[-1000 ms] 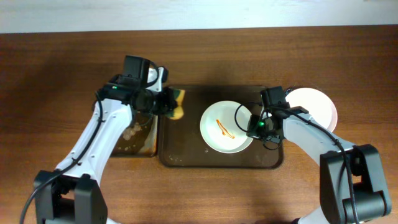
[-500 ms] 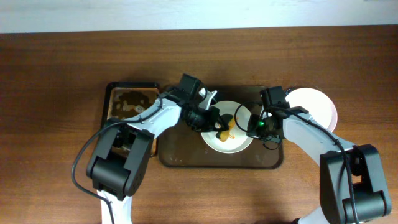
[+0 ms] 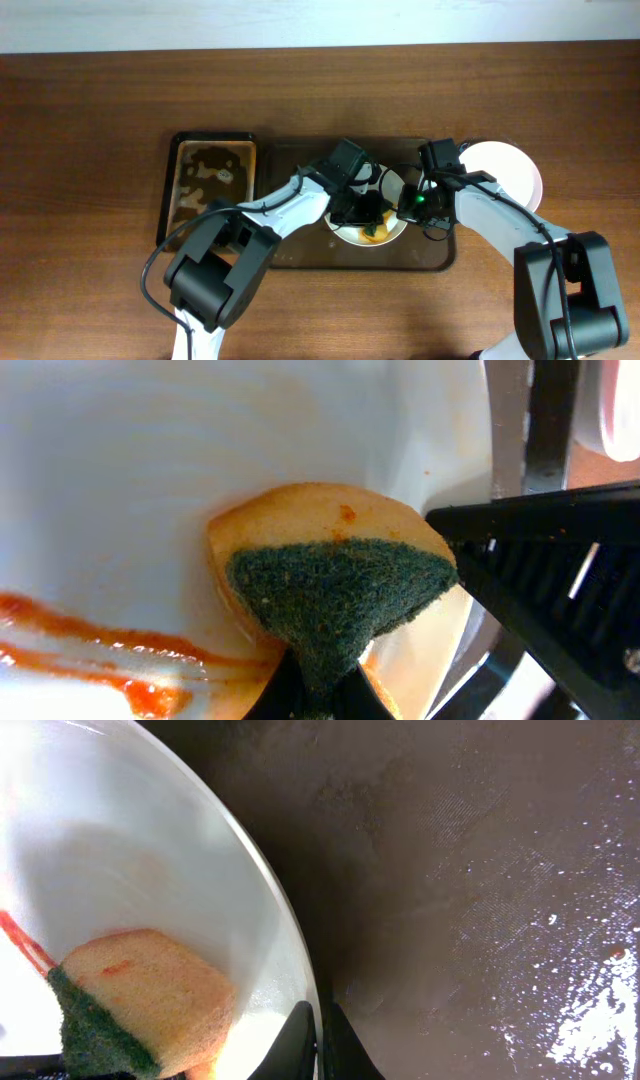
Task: Clean dirty plates on tray and stack at the side
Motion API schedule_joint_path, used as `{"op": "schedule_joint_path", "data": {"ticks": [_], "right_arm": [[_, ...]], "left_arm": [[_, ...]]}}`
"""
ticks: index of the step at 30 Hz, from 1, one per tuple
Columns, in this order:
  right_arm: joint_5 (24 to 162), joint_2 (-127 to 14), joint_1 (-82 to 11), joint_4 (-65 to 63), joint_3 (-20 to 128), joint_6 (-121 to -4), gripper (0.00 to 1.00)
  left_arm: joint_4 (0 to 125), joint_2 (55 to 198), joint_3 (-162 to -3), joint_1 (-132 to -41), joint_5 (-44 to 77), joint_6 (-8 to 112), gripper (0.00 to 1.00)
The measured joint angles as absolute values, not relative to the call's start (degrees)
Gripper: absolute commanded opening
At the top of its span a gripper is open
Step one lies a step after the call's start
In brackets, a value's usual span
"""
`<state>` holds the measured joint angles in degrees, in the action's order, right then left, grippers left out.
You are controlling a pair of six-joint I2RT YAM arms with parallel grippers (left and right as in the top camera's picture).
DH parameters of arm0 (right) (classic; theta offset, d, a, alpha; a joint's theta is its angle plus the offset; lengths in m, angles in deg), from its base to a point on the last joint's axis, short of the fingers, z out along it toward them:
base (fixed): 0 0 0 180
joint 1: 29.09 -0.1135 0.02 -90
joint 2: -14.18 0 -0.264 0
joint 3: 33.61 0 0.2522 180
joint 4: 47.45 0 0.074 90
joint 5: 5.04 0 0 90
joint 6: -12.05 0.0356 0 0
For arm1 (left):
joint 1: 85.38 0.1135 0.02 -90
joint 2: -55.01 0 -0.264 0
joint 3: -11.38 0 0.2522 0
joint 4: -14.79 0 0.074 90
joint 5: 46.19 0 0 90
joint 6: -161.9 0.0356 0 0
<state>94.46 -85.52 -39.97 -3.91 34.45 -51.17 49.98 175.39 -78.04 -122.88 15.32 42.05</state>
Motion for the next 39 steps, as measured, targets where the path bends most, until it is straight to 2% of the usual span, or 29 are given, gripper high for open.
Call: {"op": "schedule_joint_path", "data": {"ticks": [4, 8, 12, 15, 18, 24, 26, 33, 39], "right_arm": [[94.46, -85.52, -39.97, -3.89, 34.47, -51.15, 0.05], [94.46, -85.52, -39.97, -3.89, 34.45, -51.19, 0.05], [94.85, -85.54, -40.07, -3.93, 34.47, -51.21, 0.05], [94.90, -85.54, -40.07, -3.67, 34.47, -51.41, 0.05], [94.90, -85.54, -40.07, -3.56, 34.47, -51.47, 0.04], [94.94, -85.54, -40.07, -3.54, 34.47, -51.65, 0.05], [95.12, -85.54, -40.07, -3.52, 34.47, -51.63, 0.05], [97.13, -85.65, -40.82, -2.93, 34.47, -51.63, 0.04], [95.03, -85.65, -40.71, -1.79, 35.39, -53.42, 0.04]], "left_arm": [[52.21, 174.36, -79.13, -122.03, 25.50, 40.11, 0.00], [53.09, 173.81, -79.76, -117.52, 33.70, 39.21, 0.00], [62.18, 173.48, -81.36, -114.95, 31.62, 40.48, 0.00], [68.28, 173.73, -81.64, -114.14, 22.00, 49.97, 0.00], [65.20, 173.94, -81.38, -114.99, 21.50, 55.39, 0.00], [57.52, 174.32, -81.21, -115.54, 27.10, 49.22, 0.00], [58.36, 174.21, -81.95, -115.99, 33.79, 47.21, 0.00], [79.40, 173.22, -88.02, -116.19, 38.48, 48.55, 0.00], [85.24, 161.75, -88.16, -110.99, 44.47, 48.52, 0.00]]}}
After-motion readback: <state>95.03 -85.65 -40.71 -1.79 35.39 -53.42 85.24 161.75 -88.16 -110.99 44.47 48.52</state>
